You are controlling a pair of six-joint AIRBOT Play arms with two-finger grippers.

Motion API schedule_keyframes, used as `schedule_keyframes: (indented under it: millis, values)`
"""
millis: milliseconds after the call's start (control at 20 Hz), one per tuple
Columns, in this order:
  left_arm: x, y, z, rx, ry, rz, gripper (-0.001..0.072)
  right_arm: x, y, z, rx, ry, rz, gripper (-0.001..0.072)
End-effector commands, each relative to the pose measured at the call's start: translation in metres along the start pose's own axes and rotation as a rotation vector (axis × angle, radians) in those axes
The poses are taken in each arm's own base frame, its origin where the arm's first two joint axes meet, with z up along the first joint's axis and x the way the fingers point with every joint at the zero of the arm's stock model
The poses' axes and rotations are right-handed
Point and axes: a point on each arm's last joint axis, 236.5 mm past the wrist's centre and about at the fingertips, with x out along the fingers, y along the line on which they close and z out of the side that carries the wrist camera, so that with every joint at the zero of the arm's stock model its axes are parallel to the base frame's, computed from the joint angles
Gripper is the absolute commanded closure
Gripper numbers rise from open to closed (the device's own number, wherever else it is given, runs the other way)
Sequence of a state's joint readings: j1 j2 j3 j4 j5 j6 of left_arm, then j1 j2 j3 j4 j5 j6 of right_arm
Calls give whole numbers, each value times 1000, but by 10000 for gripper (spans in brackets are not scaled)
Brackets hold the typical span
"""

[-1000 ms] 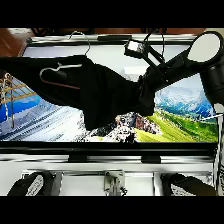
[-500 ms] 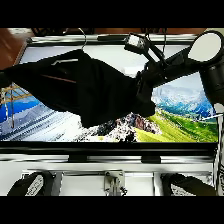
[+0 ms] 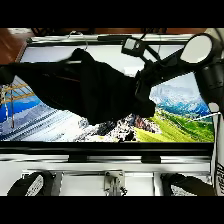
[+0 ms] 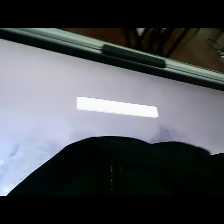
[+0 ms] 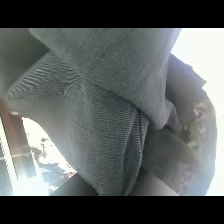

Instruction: Fold the shirts.

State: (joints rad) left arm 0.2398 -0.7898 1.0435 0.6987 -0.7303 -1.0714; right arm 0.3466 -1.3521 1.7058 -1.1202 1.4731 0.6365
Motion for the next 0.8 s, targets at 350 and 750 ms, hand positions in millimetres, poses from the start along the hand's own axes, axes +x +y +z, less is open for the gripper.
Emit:
schedule_keyframes:
  millis: [350, 750]
  values:
    - [-35, -169, 43, 144, -97, -411, 660, -27, -57, 51, 171, -148, -300, 643]
    - [-40, -146, 55, 173, -120, -338, 423, -133, -57, 85, 342, -380, -496, 643]
